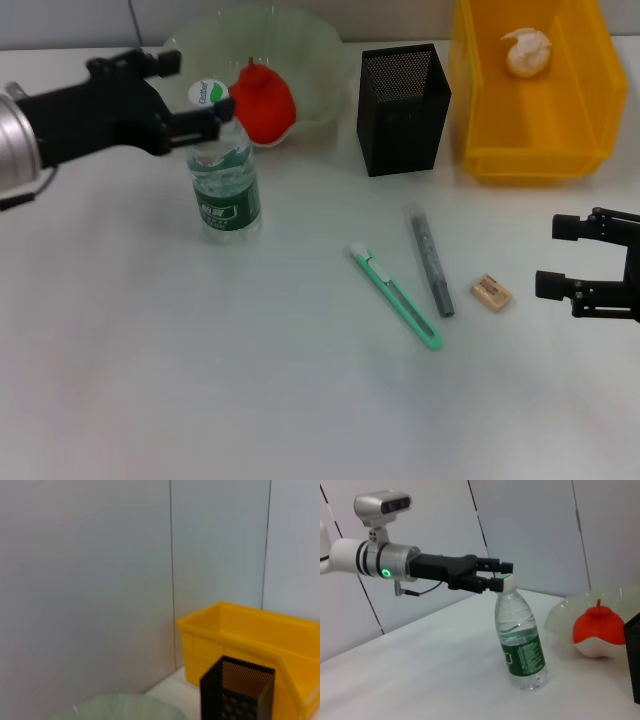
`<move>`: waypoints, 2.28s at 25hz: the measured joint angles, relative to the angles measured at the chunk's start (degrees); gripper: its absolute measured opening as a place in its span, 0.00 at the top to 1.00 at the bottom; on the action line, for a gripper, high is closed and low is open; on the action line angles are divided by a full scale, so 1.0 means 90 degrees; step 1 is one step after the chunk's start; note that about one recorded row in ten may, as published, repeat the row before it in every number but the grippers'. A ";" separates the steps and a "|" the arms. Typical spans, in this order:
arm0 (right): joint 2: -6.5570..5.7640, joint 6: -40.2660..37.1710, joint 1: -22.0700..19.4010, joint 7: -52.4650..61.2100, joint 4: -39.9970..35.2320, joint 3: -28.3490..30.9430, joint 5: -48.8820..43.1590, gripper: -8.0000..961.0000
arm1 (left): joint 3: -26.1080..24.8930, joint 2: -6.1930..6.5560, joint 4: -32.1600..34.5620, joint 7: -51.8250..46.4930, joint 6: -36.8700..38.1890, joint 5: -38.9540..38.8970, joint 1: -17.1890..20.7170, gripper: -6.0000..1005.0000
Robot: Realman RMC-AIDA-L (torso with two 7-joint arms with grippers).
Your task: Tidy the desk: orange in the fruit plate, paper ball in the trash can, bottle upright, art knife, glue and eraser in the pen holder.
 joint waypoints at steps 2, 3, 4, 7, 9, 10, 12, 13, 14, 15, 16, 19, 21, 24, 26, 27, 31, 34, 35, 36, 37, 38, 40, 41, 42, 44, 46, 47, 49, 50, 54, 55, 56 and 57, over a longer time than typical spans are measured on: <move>-0.0005 -0.0003 0.0001 0.0033 -0.0036 0.0000 0.0000 0.14 | -0.0084 0.0002 0.0243 -0.0015 0.0039 -0.0028 0.0125 0.31; -0.0010 -0.0040 0.0027 0.0190 -0.0119 0.0000 0.0011 0.14 | -0.0311 0.0009 0.0522 0.0009 0.0286 -0.0188 0.0277 0.29; -0.0010 -0.0040 0.0027 0.0190 -0.0119 0.0000 0.0011 0.14 | -0.0311 0.0009 0.0522 0.0009 0.0286 -0.0188 0.0277 0.28; -0.0009 -0.0093 0.0126 0.0734 -0.0497 -0.0010 0.0009 0.14 | -0.0901 0.0018 0.0518 0.0315 0.1080 -0.0654 0.0350 0.22; -0.0008 -0.0102 0.0202 0.1222 -0.0844 -0.0107 -0.0021 0.14 | -0.1483 0.0024 0.0215 0.0632 0.1922 -0.0960 0.0293 0.18; -0.0013 -0.0104 0.0252 0.1497 -0.1052 -0.0217 -0.0030 0.14 | -0.1785 0.0026 0.0000 0.0789 0.2351 -0.1061 0.0242 0.16; -0.0031 -0.0108 0.0365 0.2160 -0.1523 -0.0482 -0.0103 0.14 | -0.2400 0.0042 -0.0527 0.1120 0.3120 -0.1123 0.0110 0.16; -0.0036 -0.0138 0.0507 0.2794 -0.2044 -0.0749 -0.0296 0.14 | -0.2825 0.0075 -0.1036 0.1437 0.3698 -0.1090 -0.0002 0.16; -0.0036 -0.0138 0.0507 0.2794 -0.2044 -0.0749 -0.0296 0.14 | -0.2825 0.0075 -0.1036 0.1437 0.3698 -0.1090 -0.0002 0.16; -0.0037 -0.0150 0.0607 0.3116 -0.2317 -0.0916 -0.0422 0.14 | -0.3006 0.0121 -0.1380 0.1651 0.3972 -0.1057 -0.0058 0.16; -0.0037 -0.0167 0.0730 0.3474 -0.2550 -0.1091 -0.0589 0.14 | -0.3097 0.0160 -0.1646 0.1811 0.4146 -0.1034 -0.0091 0.16; -0.0045 -0.0212 0.1201 0.4542 -0.3101 -0.1627 -0.1203 0.14 | -0.3215 0.0299 -0.2433 0.2285 0.4421 -0.1010 -0.0132 0.16; -0.0050 -0.0291 0.1676 0.5466 -0.3374 -0.2022 -0.1919 0.14 | -0.3232 0.0325 -0.2708 0.2479 0.4458 -0.0996 -0.0137 0.16; -0.0036 -0.0283 0.2268 0.6407 -0.3444 -0.2566 -0.2894 0.14 | -0.3203 0.0348 -0.2971 0.2773 0.4476 -0.0958 -0.0137 0.16; -0.0030 -0.0243 0.2657 0.6922 -0.3318 -0.3054 -0.3446 0.14 | -0.3173 0.0353 -0.3019 0.2938 0.4536 -0.0813 -0.0135 0.16; -0.0023 -0.0230 0.2821 0.7109 -0.3206 -0.3273 -0.3651 0.14 | -0.3166 0.0353 -0.3041 0.3015 0.4584 -0.0709 -0.0141 0.16; -0.0004 0.0002 0.3393 0.7769 -0.2584 -0.4193 -0.4085 0.14 | -0.3167 0.0349 -0.3296 0.3247 0.4822 -0.0291 -0.0266 0.16; 0.0008 0.0559 0.3734 0.8139 -0.1931 -0.4957 -0.4110 0.14 | -0.3189 0.0361 -0.3552 0.3295 0.4820 -0.0172 -0.0361 0.16; 0.0011 0.0725 0.3830 0.8241 -0.1715 -0.5154 -0.4115 0.14 | -0.3203 0.0368 -0.3633 0.3306 0.4812 -0.0134 -0.0387 0.16; 0.0013 0.0896 0.3924 0.8324 -0.1513 -0.5333 -0.4120 0.14 | -0.3212 0.0370 -0.3682 0.3327 0.4809 -0.0102 -0.0408 0.16; 0.0022 0.1059 0.4040 0.8409 -0.1274 -0.5519 -0.4129 0.14 | -0.3218 0.0370 -0.3727 0.3344 0.4802 -0.0075 -0.0424 0.16; 0.0031 0.1400 0.4227 0.8564 -0.0880 -0.5855 -0.4131 0.14 | -0.3218 0.0370 -0.3727 0.3344 0.4802 -0.0075 -0.0424 0.16; 0.0034 0.1522 0.4287 0.8628 -0.0741 -0.6001 -0.4131 0.14 | -0.3211 0.0370 -0.3757 0.3368 0.4780 -0.0058 -0.0441 0.16; 0.0038 0.1655 0.4346 0.8709 -0.0611 -0.6150 -0.4130 0.14 | -0.3189 0.0353 -0.3774 0.3381 0.4708 -0.0053 -0.0447 0.16; 0.0042 0.1785 0.4398 0.8779 -0.0493 -0.6282 -0.4129 0.14 | -0.3189 0.0353 -0.3774 0.3381 0.4708 -0.0053 -0.0447 0.16; 0.0052 0.2011 0.4493 0.8881 -0.0283 -0.6456 -0.4110 0.14 | -0.3183 0.0333 -0.3777 0.3383 0.4616 -0.0051 -0.0449 0.16; 0.0057 0.2204 0.4573 0.8978 -0.0099 -0.6571 -0.4094 0.14 | -0.3180 0.0325 -0.3777 0.3383 0.4591 -0.0051 -0.0450 0.16; 0.0057 0.2293 0.4615 0.9024 -0.0005 -0.6629 -0.4084 0.14 | -0.3177 0.0323 -0.3777 0.3384 0.4574 -0.0051 -0.0450 0.16; 0.0058 0.2440 0.4691 0.9083 0.0173 -0.6755 -0.4015 0.14 | -0.3177 0.0323 -0.3777 0.3384 0.4574 -0.0051 -0.0450 0.16; 0.0059 0.2506 0.4730 0.9092 0.0272 -0.6828 -0.3943 0.14 | -0.3177 0.0321 -0.3777 0.3385 0.4568 -0.0051 -0.0450 0.16; 0.0060 0.2725 0.4858 0.9099 0.0568 -0.7083 -0.3722 0.14 | -0.3177 0.0309 -0.3823 0.3387 0.4506 -0.0051 -0.0455 0.16; 0.0060 0.2797 0.4879 0.9107 0.0627 -0.7159 -0.3672 0.14 | -0.3177 0.0309 -0.3823 0.3387 0.4506 -0.0051 -0.0455 0.16; 0.0060 0.2844 0.4896 0.9108 0.0666 -0.7202 -0.3626 0.14 | -0.3177 0.0309 -0.3856 0.3388 0.4499 -0.0051 -0.0472 0.16; 0.0060 0.2893 0.4924 0.9110 0.0726 -0.7255 -0.3576 0.14 | -0.3177 0.0309 -0.3856 0.3388 0.4499 -0.0051 -0.0472 0.16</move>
